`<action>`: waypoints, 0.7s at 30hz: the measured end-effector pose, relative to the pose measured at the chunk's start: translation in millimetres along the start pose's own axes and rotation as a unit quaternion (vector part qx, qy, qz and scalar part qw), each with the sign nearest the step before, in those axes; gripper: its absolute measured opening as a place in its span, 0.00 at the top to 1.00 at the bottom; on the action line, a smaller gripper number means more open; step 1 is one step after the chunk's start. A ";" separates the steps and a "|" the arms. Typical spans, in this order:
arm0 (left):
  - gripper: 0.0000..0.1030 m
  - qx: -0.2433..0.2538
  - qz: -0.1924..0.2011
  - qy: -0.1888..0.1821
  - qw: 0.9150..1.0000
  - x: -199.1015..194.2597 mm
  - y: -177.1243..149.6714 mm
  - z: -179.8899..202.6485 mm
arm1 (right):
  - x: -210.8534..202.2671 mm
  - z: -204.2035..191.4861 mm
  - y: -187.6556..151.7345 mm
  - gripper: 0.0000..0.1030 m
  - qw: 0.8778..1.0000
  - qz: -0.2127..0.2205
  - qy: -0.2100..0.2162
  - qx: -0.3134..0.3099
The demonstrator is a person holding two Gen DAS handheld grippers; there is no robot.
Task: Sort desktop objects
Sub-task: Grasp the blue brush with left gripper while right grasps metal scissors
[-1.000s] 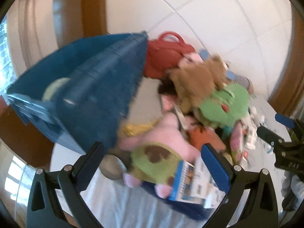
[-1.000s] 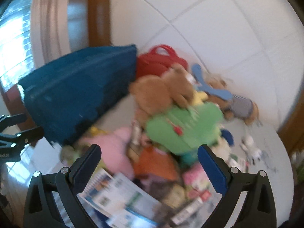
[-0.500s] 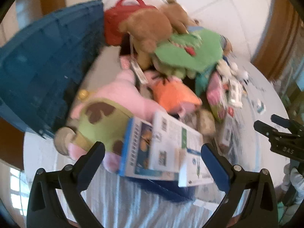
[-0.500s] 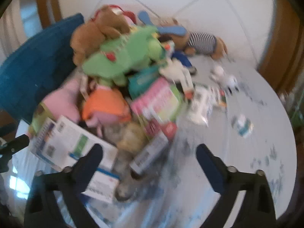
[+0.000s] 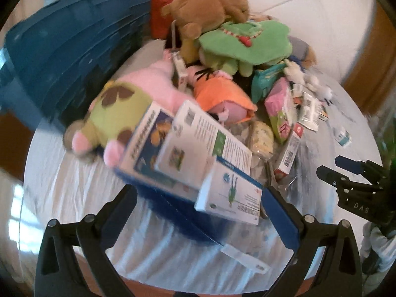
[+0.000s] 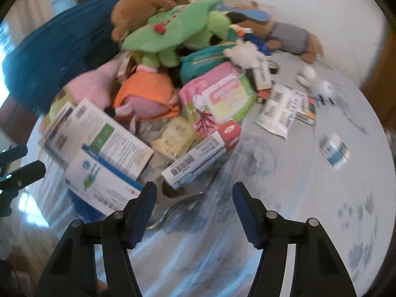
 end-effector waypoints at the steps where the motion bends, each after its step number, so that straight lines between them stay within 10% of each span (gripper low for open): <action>1: 0.00 -0.023 0.001 0.015 1.000 0.7 -9.3 3.1 | 4.3 1.9 0.0 0.38 1.000 -0.003 0.011 -0.018; 15: 0.00 -0.183 -0.062 0.103 0.976 35.9 -93.8 10.4 | 57.1 -27.5 -20.6 0.39 0.971 -0.055 0.117 -0.202; 21: 0.00 -0.189 -0.057 0.106 0.974 43.2 -87.0 18.3 | 71.6 -47.1 -19.7 0.55 0.963 -0.069 0.129 -0.228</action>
Point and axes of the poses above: each gripper's, at about its wrist camera, not at the fingertips, and x roughly the way its jaws point, z to its right, y to its top, the point moved 8 cm from there along x, roughly the way its jaws point, and after that the axes turned 3 degrees about -z, right-handed, at the moved point
